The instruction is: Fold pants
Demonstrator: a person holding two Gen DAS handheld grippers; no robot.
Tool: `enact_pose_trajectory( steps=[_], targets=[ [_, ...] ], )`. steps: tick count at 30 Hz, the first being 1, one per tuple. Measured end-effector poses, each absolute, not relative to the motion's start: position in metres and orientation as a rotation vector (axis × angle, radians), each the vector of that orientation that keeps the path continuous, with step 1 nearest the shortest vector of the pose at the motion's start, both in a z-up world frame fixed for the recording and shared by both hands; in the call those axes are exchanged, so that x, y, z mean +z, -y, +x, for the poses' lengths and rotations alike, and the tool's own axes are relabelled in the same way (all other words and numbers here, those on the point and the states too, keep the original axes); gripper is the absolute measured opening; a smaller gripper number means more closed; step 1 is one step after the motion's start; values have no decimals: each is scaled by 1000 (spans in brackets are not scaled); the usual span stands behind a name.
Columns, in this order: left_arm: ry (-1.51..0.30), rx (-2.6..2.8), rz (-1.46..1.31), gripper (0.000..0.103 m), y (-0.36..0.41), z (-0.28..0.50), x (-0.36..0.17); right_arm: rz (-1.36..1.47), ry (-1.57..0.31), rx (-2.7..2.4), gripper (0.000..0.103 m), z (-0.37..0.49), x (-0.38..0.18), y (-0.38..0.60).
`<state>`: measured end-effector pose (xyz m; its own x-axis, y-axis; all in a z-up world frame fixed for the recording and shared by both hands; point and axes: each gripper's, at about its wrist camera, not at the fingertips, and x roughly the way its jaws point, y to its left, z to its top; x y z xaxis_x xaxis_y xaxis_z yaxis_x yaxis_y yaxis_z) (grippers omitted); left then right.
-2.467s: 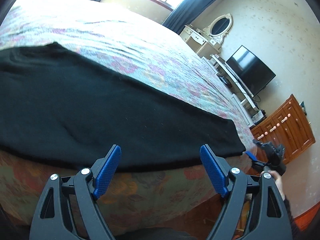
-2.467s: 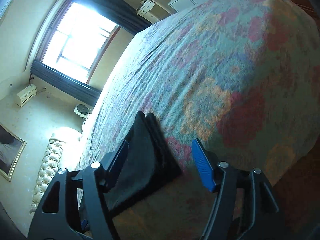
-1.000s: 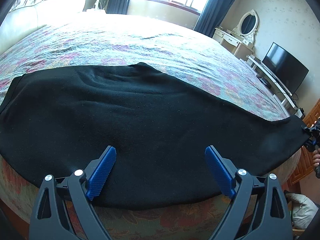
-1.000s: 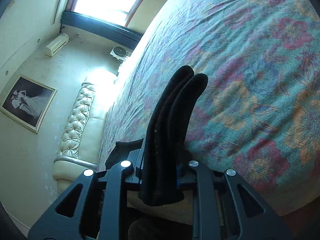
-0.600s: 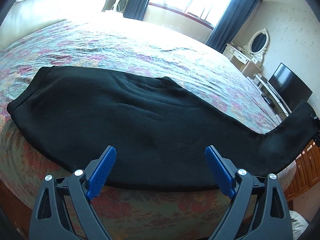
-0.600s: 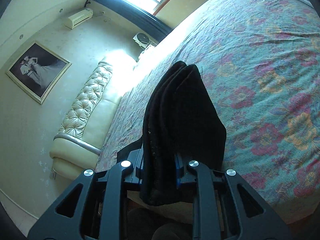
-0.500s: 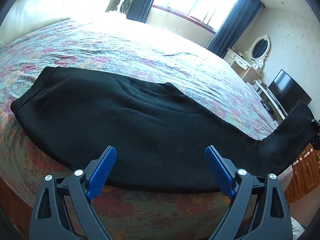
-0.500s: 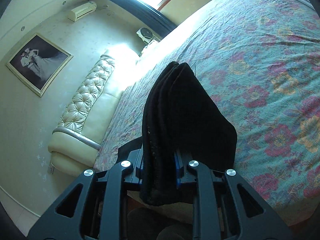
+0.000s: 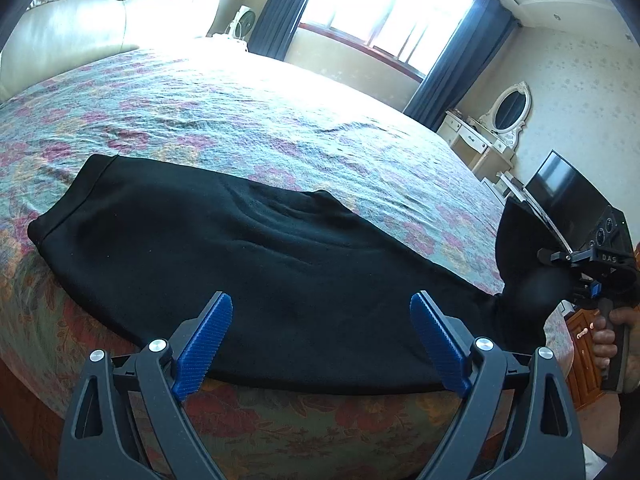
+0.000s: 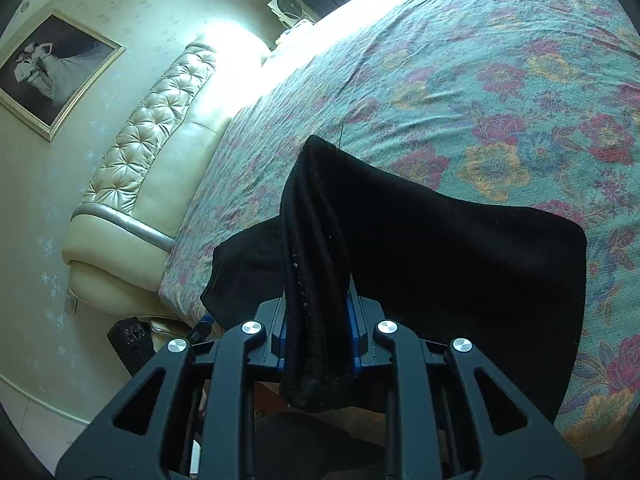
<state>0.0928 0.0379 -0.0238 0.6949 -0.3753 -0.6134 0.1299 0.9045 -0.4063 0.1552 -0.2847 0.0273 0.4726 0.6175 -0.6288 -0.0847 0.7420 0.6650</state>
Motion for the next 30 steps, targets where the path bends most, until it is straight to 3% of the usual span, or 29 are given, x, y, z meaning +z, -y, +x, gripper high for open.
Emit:
enact_pose_trajectory(
  steps=[8, 21, 23, 26, 30],
  targets=[
    [-748, -272, -388, 89, -47, 92, -23, 550, -1082, 403, 21, 174, -26, 232],
    [-751, -273, -387, 89, -47, 98, -24, 478, -1123, 389, 22, 191, -48, 183],
    [-755, -274, -392, 89, -48, 98, -25, 488, -1135, 391, 27, 191, -55, 179],
    [-756, -271, -391, 89, -48, 99, -26, 557, -1141, 427, 46, 190, -63, 175],
    [-752, -265, -399, 89, -51, 99, -28, 575, -1158, 480, 51, 186, -71, 160]
  ],
)
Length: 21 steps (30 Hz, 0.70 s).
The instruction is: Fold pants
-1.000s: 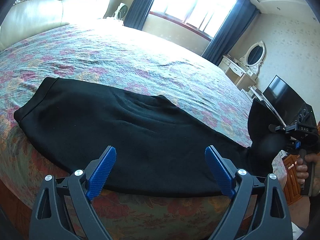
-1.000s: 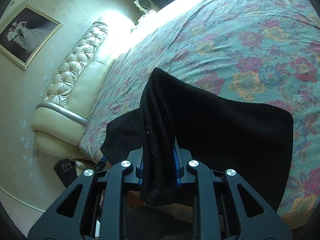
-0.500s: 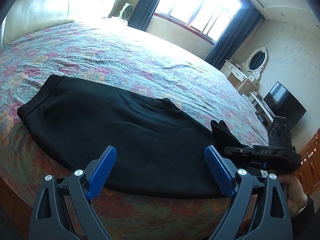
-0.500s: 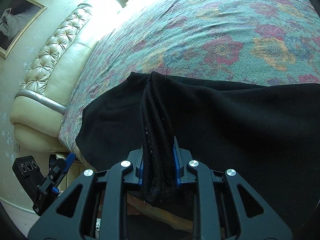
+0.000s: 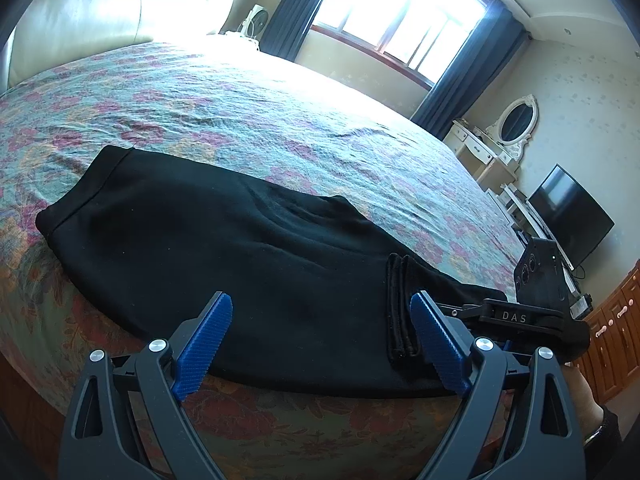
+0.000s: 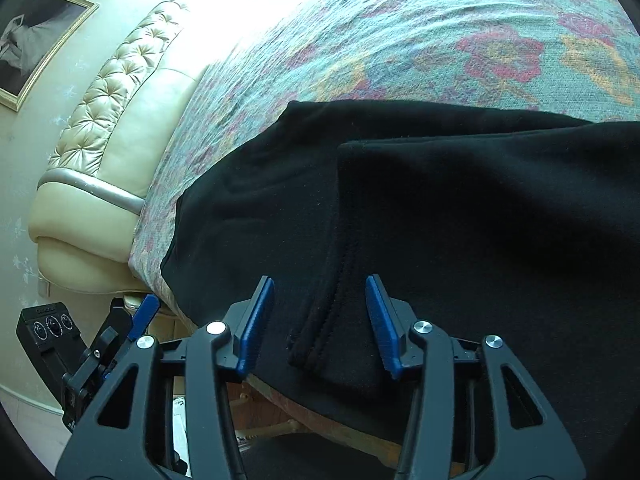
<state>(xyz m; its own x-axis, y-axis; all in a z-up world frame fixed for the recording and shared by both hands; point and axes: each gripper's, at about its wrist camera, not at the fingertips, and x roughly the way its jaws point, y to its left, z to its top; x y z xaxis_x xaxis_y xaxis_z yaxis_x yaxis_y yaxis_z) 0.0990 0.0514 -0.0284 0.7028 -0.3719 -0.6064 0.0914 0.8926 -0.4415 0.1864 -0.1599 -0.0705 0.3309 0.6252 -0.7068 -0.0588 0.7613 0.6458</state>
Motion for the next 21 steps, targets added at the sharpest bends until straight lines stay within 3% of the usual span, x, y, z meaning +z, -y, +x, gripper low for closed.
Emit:
enact_pose_trajectory(
  steps=[4, 12, 16, 21],
  targets=[
    [-760, -256, -429, 89, -58, 100, -32, 603, -1141, 496, 66, 186, -75, 154],
    [-738, -296, -530, 89, -108, 105, -28, 653, -1008, 619, 67, 146, -48, 155],
    [-740, -263, -555, 89, -170, 111, -31, 610, -976, 688, 74, 103, -44, 150],
    [-788, -127, -674, 89, -264, 134, -52, 584, -976, 723, 74, 63, -54, 150]
  ],
)
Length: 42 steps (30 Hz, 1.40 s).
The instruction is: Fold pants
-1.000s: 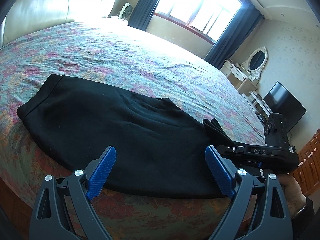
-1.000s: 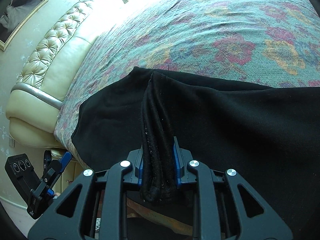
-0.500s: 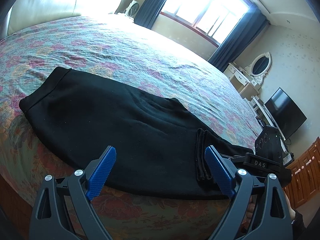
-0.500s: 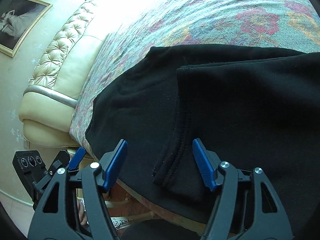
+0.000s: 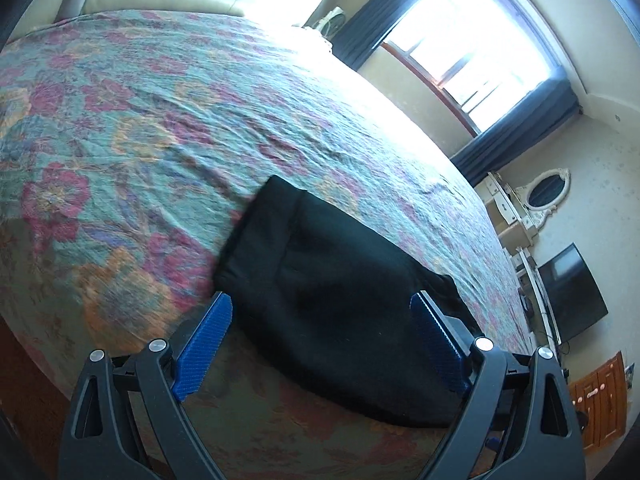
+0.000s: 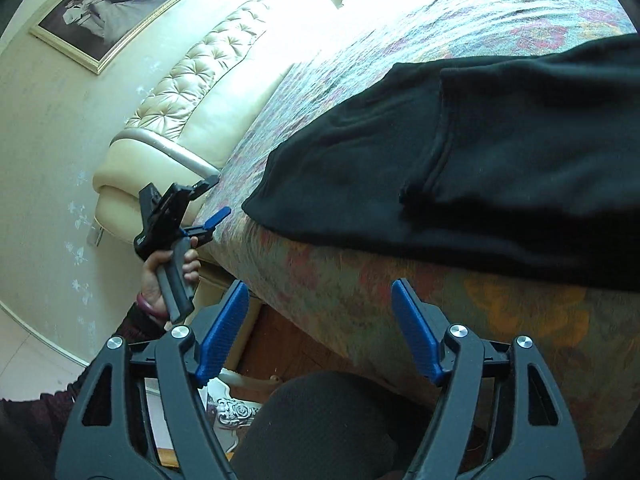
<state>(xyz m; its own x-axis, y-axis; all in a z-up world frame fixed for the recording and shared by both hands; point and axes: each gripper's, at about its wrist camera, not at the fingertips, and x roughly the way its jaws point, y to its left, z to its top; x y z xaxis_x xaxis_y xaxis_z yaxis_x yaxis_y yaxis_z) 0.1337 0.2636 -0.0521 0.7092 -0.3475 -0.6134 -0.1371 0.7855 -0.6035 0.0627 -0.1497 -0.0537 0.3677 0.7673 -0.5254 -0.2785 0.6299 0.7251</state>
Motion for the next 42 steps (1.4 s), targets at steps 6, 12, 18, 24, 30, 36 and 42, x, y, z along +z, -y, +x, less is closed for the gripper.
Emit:
enact_pose_trajectory(
  steps=[6, 12, 18, 24, 30, 36, 42],
  targets=[
    [-892, -101, -826, 89, -316, 172, -91, 577, -1017, 738, 74, 45, -72, 144],
    [-947, -205, -747, 89, -298, 211, -99, 563, -1056, 730, 74, 47, -88, 143],
    [-970, -323, -732, 89, -279, 230, -100, 567, -1074, 742, 75, 45, -95, 139],
    [-1000, -440, -719, 89, -259, 235, -106, 637, -1093, 739, 75, 49, -104, 143],
    [-1015, -440, -732, 89, -257, 237, -103, 643, -1090, 740, 75, 46, -103, 144],
    [-1069, -412, -794, 24, -260, 239, -119, 658, -1093, 736, 75, 48, -106, 145],
    [-1048, -398, -766, 19, -259, 232, -104, 728, -1076, 724, 75, 50, -117, 153]
  ],
)
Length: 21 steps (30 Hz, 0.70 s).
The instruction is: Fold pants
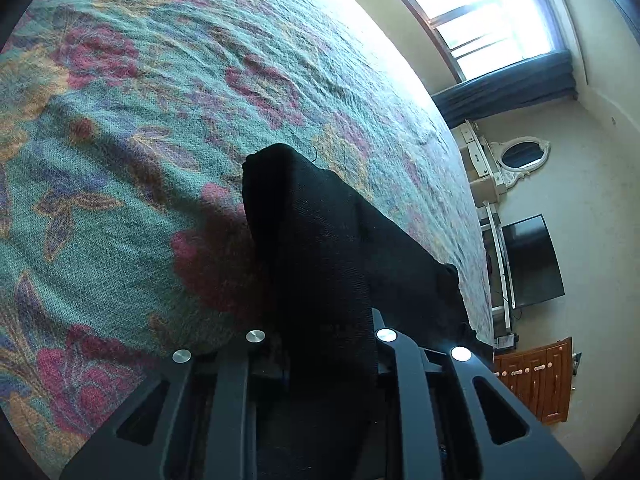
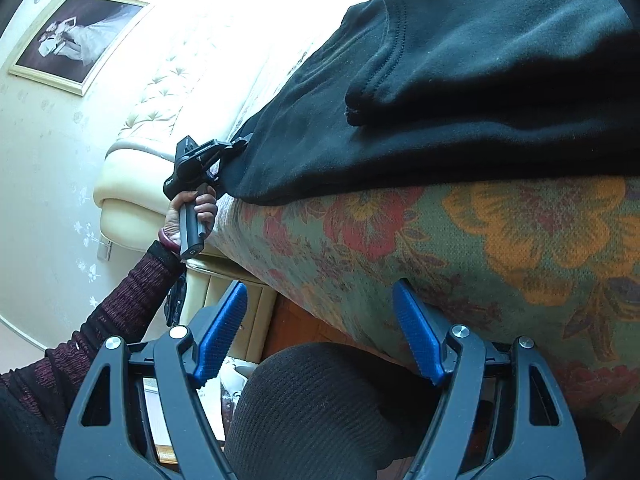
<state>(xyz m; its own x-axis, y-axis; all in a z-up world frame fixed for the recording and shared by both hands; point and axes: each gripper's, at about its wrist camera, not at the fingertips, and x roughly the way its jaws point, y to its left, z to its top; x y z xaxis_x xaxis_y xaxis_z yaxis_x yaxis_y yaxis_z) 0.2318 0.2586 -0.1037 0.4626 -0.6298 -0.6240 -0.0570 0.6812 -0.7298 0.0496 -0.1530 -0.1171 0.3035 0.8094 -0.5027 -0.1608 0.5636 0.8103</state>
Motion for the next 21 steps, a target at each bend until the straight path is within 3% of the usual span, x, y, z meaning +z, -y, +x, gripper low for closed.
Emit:
enact_pose_trajectory(
  steps=[10, 21],
  targets=[
    [-949, -464, -842, 19, -239, 216, -38, 738, -1033, 719, 75, 46, -121, 161],
    [-907, -545, -667, 19, -141, 204, 32, 767, -977, 719, 75, 36, -113, 173]
  ],
)
